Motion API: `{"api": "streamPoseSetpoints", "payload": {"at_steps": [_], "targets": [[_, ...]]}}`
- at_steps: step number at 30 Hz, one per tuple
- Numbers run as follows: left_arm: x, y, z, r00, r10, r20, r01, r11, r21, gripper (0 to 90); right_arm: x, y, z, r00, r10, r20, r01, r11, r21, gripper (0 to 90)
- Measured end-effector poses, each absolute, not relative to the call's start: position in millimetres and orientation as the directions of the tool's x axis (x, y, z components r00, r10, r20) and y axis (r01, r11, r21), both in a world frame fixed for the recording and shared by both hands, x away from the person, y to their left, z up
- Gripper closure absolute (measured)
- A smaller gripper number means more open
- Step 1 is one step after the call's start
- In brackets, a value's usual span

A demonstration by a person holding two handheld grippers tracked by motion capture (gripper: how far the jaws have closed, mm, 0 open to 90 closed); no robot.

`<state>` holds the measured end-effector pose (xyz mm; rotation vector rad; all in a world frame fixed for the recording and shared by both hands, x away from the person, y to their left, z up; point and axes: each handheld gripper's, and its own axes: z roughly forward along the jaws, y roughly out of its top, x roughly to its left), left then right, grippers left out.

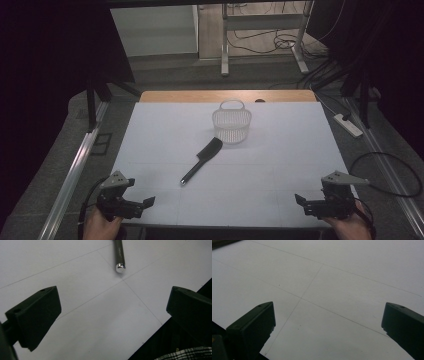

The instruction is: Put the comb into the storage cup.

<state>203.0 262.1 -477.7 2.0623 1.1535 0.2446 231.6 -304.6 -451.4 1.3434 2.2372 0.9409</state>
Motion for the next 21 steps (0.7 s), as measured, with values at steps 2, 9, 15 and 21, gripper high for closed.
{"api": "streamPoseSetpoints", "payload": {"at_steps": [2,9,15,21], "targets": [[203.9,261.6,-478.0,0.58,0.795,-0.176,0.65,-0.323,0.688,0.0,231.7,-304.6,-451.4,-0.481,0.876,0.027,0.633,0.325,0.703,0.0],[207.1,259.8,-478.5,0.585,0.793,-0.173,0.651,-0.331,0.683,0.0,231.9,-304.6,-451.4,-0.483,0.875,0.027,0.634,0.328,0.7,0.0],[211.3,255.3,-477.1,0.569,0.803,-0.178,0.672,-0.329,0.663,0.0,232.4,-303.9,-451.8,-0.486,0.873,0.024,0.634,0.334,0.698,0.0],[216.4,254.0,-475.5,0.567,0.805,-0.173,0.682,-0.341,0.646,0.0,232.2,-303.6,-451.8,-0.491,0.871,0.022,0.631,0.337,0.699,0.0]]}}
